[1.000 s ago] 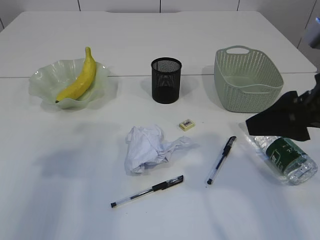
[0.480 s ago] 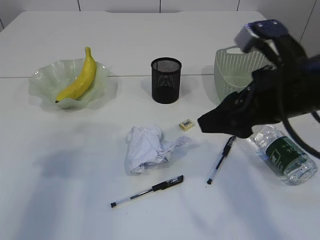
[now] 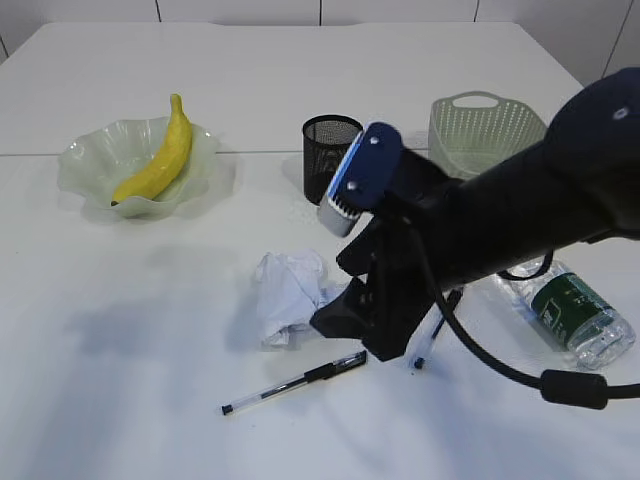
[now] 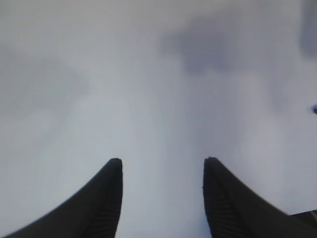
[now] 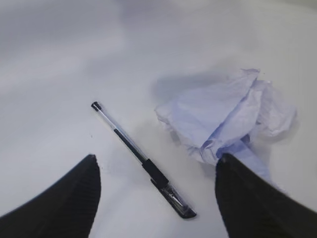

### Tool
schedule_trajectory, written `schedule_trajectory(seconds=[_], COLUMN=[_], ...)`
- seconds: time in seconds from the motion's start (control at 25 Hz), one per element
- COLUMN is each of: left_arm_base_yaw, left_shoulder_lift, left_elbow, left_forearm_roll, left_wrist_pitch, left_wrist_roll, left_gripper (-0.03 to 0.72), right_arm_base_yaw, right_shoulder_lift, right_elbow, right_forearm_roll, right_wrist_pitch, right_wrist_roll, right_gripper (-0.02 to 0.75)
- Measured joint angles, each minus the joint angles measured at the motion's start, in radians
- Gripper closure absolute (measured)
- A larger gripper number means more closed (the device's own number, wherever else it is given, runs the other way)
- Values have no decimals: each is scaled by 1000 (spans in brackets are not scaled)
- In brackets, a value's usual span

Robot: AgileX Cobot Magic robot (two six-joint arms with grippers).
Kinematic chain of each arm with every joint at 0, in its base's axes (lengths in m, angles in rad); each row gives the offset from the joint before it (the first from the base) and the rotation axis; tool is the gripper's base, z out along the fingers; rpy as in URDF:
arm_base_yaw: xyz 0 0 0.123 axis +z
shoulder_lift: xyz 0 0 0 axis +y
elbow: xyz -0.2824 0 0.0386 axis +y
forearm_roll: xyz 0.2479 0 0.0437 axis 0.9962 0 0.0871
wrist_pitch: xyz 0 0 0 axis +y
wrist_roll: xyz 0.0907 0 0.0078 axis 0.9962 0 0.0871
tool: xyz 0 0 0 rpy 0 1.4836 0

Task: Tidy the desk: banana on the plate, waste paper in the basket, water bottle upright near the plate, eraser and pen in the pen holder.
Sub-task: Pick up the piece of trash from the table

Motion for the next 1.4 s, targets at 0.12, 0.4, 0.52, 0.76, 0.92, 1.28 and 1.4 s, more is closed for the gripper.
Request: schedule_trajectory(seconds=[0.12,0.4,0.52,0.76,0.92,1.28,1.4], left_arm_base_yaw=[0,0,0,0,0,0,0], left_shoulder_lift=[0,0,0,0,0,0,0], left_elbow=[0,0,0,0,0,0,0], left_forearm_roll=[3,6,7,13,15,25,26], left_wrist_pitch=[1,-10,-18,-48,-50,-52,-52], left_wrist_roll=[0,0,0,0,0,0,0], left_gripper=[318,318,324,327,335,344,344], right_arm_base_yaw=[18,23,23,23,23,23,23], right_shoulder_lift=[46,124,147,179,217,285,307], right_elbow=[0,-1,-2,-2,-5,-19,-34], right_forearm_roll=[0,56,132,414,572,696,717], right_wrist_pitch=[-33,-114,-126,-140,-140,-146,-148], right_wrist_roll=[-102,-353,-491,-825,-1014,-1171,-1185], right_gripper=[203,203,203,204,204,204,204])
